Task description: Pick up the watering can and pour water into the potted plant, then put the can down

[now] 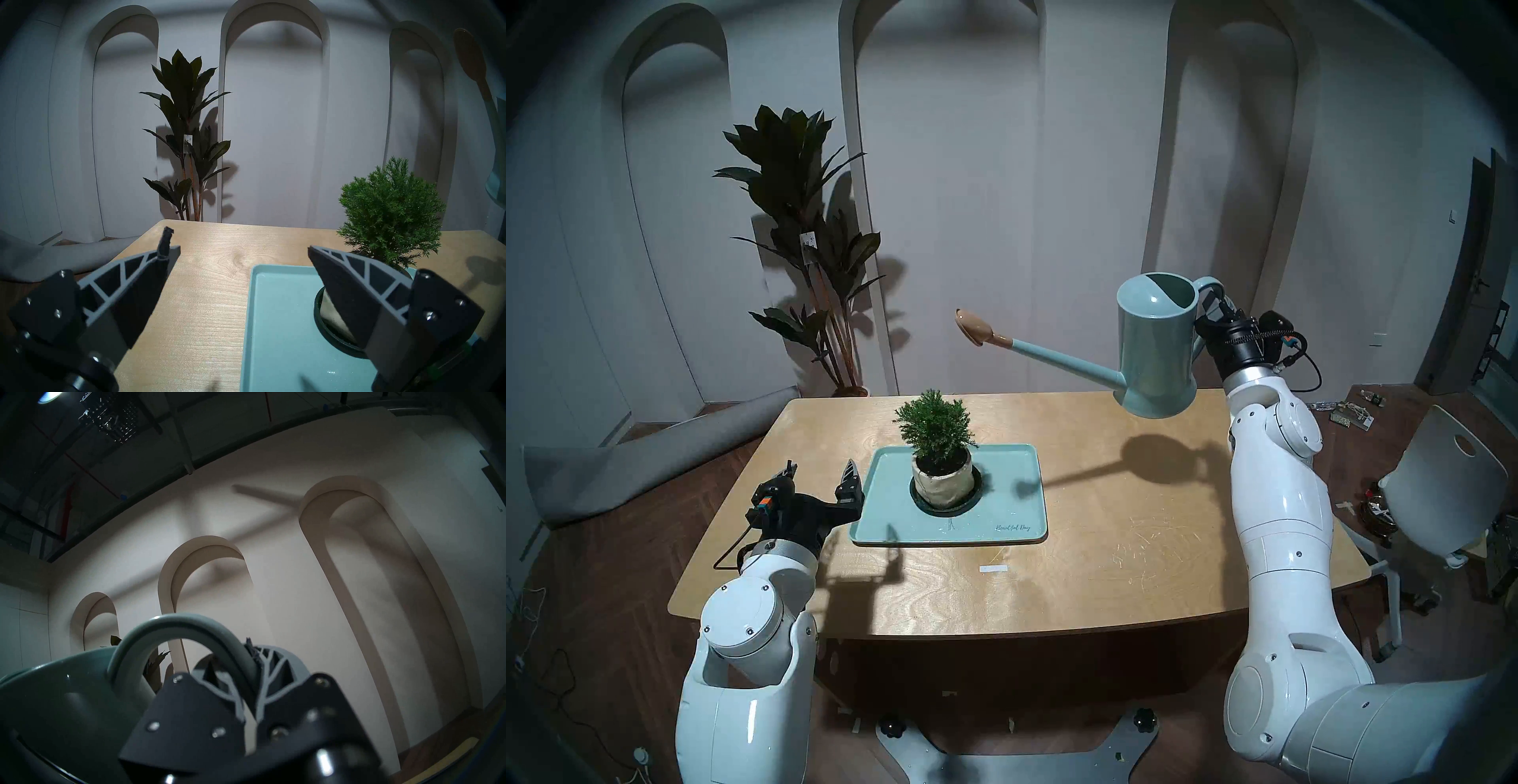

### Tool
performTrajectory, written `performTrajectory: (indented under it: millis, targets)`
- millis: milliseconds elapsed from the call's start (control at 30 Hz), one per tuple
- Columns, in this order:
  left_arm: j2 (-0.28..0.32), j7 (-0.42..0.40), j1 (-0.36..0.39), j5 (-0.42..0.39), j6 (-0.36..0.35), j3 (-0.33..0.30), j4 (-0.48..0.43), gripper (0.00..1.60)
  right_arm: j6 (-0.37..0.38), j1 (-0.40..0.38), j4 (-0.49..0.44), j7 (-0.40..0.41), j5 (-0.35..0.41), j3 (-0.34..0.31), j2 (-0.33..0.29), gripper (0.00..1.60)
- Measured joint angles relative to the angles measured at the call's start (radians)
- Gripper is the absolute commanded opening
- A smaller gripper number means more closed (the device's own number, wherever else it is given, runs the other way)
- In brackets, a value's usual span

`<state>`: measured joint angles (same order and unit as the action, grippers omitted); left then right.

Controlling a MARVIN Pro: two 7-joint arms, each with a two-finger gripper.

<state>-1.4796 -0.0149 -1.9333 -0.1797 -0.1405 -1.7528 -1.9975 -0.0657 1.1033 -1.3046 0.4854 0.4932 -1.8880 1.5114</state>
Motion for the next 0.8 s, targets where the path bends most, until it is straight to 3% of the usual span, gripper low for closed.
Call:
performTrajectory:
  millis: [800]
  targets:
    - [0.000, 0.000, 0.000, 0.000, 0.000, 0.000, 0.000, 1.60, -0.075, 0.041, 0.164, 0.129, 0.108, -0.110, 0.044, 0.00]
